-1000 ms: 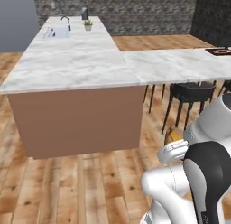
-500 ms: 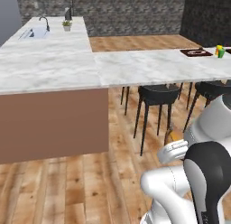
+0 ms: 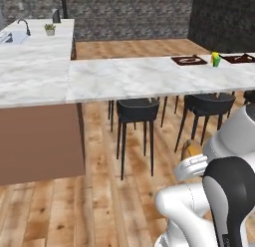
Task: Gather the mushroom and lime from the fridge and place them on a tray on the dining counter. Then gather the chicken drumsticks from the fridge and place them on the other tray.
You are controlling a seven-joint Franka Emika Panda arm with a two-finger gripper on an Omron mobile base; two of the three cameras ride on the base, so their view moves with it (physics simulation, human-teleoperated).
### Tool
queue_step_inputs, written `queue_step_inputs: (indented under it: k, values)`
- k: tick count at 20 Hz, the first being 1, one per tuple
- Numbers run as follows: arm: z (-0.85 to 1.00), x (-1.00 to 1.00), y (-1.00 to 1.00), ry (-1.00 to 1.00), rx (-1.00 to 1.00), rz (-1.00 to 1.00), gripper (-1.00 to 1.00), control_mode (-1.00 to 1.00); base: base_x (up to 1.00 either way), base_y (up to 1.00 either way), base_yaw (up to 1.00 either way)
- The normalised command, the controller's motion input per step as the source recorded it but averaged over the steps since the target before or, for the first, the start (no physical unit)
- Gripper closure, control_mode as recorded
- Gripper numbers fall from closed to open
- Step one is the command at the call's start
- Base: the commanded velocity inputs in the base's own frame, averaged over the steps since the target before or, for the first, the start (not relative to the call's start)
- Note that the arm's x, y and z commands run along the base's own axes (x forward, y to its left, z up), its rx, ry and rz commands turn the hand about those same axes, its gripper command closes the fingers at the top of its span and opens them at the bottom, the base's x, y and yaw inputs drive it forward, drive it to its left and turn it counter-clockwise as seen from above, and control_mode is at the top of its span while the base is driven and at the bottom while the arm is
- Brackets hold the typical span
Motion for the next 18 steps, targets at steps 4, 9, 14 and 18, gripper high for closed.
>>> queue_step_inputs:
  k: [4, 9, 14, 18]
  values:
    - [0.00, 0.00, 0.00, 0.00, 0.00, 0.00, 1.00, 1.00, 0.50, -1.00, 0.00]
    - [0.00, 0.00, 0.00, 0.00, 0.00, 0.00, 1.00, 1.00, 0.68, -1.00, -0.01]
    - [0.00, 0.00, 0.00, 0.00, 0.00, 0.00, 1.00, 1.00, 0.64, -1.00, -0.02]
    - [0.00, 0.00, 0.00, 0.00, 0.00, 0.00, 1.00, 1.00, 0.54, -1.00, -0.02]
